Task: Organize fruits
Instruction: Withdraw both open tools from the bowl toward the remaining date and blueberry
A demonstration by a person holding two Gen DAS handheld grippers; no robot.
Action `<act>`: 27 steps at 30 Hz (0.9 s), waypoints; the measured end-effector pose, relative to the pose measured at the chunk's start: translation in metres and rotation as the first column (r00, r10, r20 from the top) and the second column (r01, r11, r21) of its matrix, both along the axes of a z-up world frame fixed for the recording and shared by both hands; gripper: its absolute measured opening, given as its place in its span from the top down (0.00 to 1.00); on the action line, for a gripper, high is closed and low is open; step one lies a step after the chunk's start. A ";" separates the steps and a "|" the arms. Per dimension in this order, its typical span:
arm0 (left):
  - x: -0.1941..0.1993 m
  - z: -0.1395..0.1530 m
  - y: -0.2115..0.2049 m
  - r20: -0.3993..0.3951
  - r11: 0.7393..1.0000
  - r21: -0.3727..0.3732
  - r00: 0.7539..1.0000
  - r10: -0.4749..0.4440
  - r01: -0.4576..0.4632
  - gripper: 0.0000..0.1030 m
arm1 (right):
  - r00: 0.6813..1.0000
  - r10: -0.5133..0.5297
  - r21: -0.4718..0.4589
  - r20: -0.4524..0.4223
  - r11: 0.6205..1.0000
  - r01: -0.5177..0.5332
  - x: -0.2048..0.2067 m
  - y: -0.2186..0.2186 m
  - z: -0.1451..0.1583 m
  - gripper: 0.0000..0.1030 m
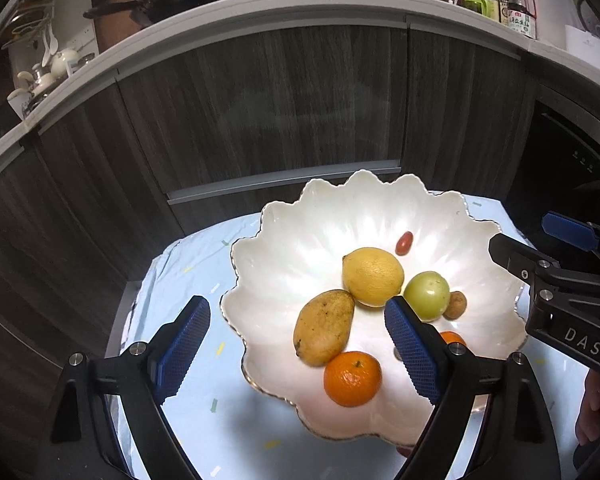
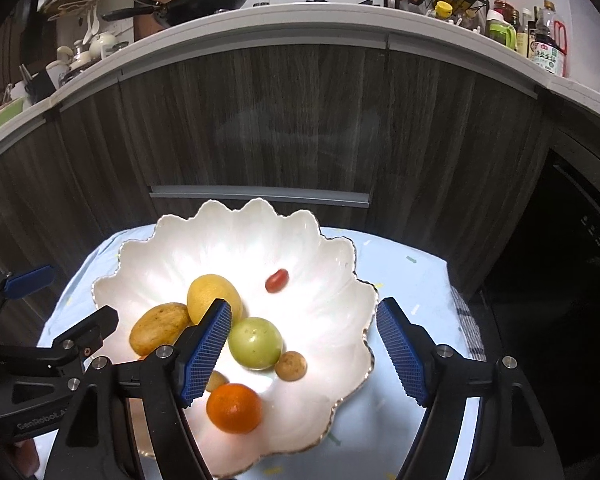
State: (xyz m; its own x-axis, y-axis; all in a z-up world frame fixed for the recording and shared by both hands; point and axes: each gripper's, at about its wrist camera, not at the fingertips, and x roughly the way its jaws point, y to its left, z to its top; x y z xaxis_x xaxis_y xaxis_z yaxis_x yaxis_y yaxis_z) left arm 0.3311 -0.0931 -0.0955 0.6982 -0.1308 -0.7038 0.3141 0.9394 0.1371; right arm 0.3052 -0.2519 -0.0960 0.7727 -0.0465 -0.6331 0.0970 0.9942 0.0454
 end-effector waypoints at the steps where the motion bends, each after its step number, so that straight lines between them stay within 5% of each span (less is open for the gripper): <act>1: -0.003 0.002 0.000 0.003 1.000 0.000 1.000 -0.003 0.003 0.13 | 1.000 -0.002 0.002 0.003 1.000 0.002 -0.002 -0.001 0.002 0.27; 27: -0.067 0.023 -0.001 0.033 0.999 -0.010 0.999 -0.031 0.032 0.13 | 1.000 0.001 0.002 0.027 1.000 -0.001 -0.061 -0.004 0.012 0.27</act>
